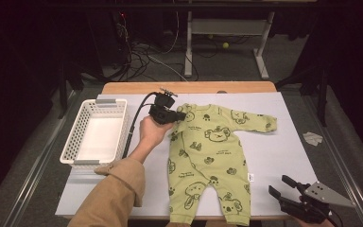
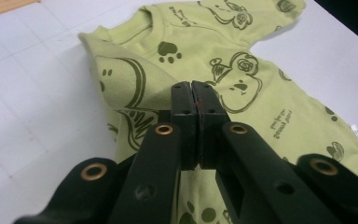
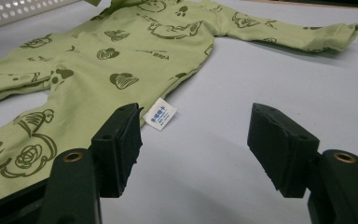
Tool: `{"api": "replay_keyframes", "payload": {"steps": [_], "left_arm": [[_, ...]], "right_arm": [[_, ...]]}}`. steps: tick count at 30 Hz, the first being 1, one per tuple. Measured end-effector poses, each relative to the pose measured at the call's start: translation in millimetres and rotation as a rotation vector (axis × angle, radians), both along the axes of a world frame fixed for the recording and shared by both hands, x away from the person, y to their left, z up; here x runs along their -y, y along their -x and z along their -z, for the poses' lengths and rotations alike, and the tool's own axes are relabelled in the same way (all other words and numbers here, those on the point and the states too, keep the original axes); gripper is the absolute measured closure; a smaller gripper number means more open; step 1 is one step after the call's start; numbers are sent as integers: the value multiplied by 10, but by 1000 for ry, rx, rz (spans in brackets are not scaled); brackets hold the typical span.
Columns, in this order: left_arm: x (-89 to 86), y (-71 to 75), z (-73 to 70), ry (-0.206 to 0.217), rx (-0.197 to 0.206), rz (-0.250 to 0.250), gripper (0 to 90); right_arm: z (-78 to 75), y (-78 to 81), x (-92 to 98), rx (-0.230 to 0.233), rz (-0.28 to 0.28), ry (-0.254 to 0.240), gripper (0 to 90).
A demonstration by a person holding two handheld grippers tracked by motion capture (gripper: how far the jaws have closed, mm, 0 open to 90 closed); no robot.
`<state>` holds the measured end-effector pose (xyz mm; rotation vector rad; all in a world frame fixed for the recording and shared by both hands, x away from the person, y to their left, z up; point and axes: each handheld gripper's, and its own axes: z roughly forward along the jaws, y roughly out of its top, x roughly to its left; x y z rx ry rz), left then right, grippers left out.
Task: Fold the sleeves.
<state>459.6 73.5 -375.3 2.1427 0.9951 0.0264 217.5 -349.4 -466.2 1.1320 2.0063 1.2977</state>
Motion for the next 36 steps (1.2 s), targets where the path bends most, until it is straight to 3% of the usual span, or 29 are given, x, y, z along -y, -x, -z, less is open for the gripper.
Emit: {"api": "replay_keyframes", "payload": {"steps": [12,15,21,31,36], "left_arm": [[305,24,121,-15,-20,54,850],[377,17,158,-36,-30,64,849],[478,-4,254,-59,-38,72,849],[591,-77,471,-76,-85,70,845],[592,-67,470,-72,-84,79,757]], "right_arm": [[0,0,-1,0,-2,0,358],[0,1,-1,0,-2,0,359],[-2,5,0,2,0,0,359],[-1,2,2,2,-5,0,358],[-3,7,18,4,-2,-6,358]]}}
